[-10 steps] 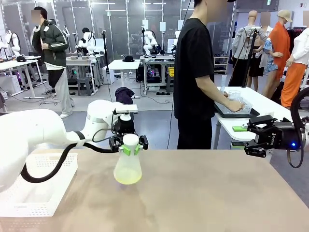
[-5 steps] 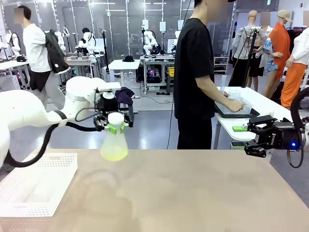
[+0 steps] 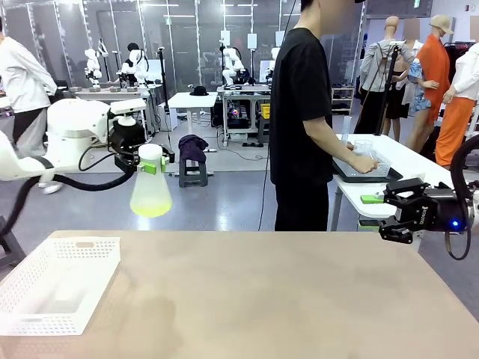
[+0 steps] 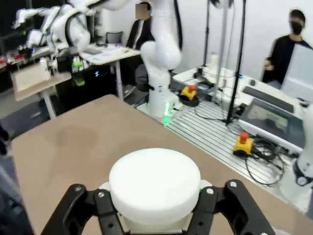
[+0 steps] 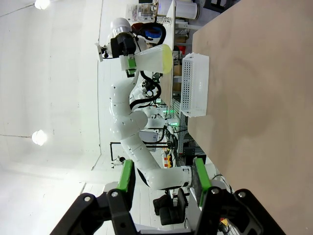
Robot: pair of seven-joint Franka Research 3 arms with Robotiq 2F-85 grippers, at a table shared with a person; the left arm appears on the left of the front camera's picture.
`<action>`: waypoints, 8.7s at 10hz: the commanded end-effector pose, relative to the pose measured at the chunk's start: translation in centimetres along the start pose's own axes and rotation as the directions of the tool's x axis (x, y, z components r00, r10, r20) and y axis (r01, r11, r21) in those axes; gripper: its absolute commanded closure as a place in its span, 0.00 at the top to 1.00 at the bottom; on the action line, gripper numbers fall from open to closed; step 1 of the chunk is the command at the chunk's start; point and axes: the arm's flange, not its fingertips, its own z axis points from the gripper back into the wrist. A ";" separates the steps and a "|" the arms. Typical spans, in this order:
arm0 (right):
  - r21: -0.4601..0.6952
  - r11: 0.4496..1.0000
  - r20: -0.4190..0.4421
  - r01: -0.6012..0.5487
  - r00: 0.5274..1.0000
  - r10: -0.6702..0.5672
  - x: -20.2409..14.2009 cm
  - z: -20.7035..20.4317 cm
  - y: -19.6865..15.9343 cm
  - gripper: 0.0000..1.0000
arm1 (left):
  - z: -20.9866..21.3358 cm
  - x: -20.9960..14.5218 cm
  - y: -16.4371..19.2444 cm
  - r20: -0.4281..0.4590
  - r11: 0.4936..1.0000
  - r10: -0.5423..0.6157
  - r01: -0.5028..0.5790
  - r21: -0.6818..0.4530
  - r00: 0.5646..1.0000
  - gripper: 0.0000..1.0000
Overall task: Prepare the solutions needed for the experiment.
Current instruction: When the human places the Big flask in the center of the table, pick up the Big flask and place it in the left Organizing basket.
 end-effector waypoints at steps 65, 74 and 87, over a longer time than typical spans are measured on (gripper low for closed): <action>0.015 1.000 0.002 -0.004 1.000 0.003 0.1 0.0 0.1 0.60 | 7.1 -23.8 -30.3 0.184 0.760 0.001 -0.120 0.639 0.983 1.00; 0.015 1.000 0.002 -0.004 1.000 0.003 0.1 0.0 0.1 0.60 | 11.3 -23.0 -35.7 0.203 0.672 0.022 -0.164 0.722 0.979 1.00; 0.015 1.000 0.002 -0.004 1.000 0.003 0.1 0.0 0.1 0.60 | 11.0 -13.1 -42.2 0.761 0.279 0.620 -0.960 0.016 0.192 1.00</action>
